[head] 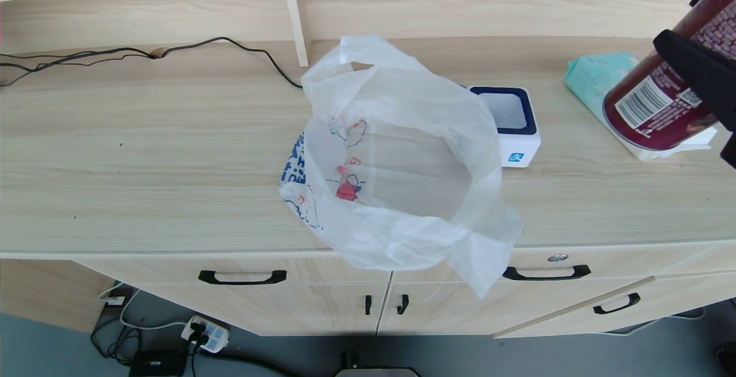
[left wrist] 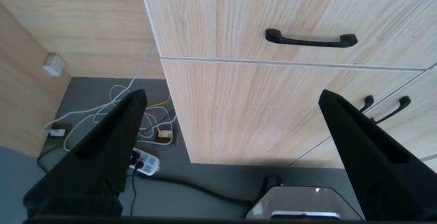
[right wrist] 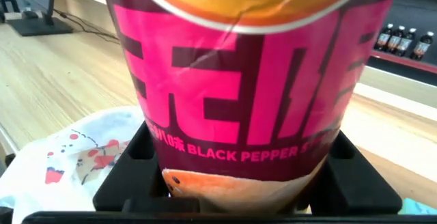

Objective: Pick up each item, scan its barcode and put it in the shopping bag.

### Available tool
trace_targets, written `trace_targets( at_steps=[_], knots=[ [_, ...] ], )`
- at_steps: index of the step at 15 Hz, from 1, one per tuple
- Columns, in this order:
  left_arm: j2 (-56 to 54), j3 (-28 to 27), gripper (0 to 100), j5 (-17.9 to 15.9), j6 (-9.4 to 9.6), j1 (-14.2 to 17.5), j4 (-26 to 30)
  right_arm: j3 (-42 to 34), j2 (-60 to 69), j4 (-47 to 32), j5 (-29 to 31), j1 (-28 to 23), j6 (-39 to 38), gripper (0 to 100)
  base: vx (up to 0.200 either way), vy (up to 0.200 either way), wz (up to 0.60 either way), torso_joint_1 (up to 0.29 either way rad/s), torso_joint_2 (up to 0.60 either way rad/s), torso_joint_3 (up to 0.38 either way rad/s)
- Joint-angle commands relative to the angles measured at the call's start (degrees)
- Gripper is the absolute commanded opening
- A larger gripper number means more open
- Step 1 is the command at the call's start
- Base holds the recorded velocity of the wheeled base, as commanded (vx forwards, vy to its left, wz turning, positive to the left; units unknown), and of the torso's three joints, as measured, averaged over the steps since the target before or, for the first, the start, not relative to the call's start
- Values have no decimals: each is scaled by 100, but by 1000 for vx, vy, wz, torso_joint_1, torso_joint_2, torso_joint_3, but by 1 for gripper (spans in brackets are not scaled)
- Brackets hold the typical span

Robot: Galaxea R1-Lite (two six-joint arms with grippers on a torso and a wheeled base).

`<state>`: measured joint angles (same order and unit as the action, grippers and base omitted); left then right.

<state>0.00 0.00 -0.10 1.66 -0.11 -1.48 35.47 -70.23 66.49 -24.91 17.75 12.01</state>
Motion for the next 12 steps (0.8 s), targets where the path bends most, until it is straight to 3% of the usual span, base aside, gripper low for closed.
trace_targets(
  at_steps=[1,8,12],
  knots=[
    [9,0,100,1,1,2,-2,188,44,-206,109,308,3,0,0,0,0,0,0,0],
    [9,0,100,1,1,2,-11,214,132,-233,364,370,-23,0,0,0,600,4,3,2],
    [9,0,100,1,1,2,-11,293,124,-347,539,396,-208,0,0,0,0,0,0,0]
  ],
)
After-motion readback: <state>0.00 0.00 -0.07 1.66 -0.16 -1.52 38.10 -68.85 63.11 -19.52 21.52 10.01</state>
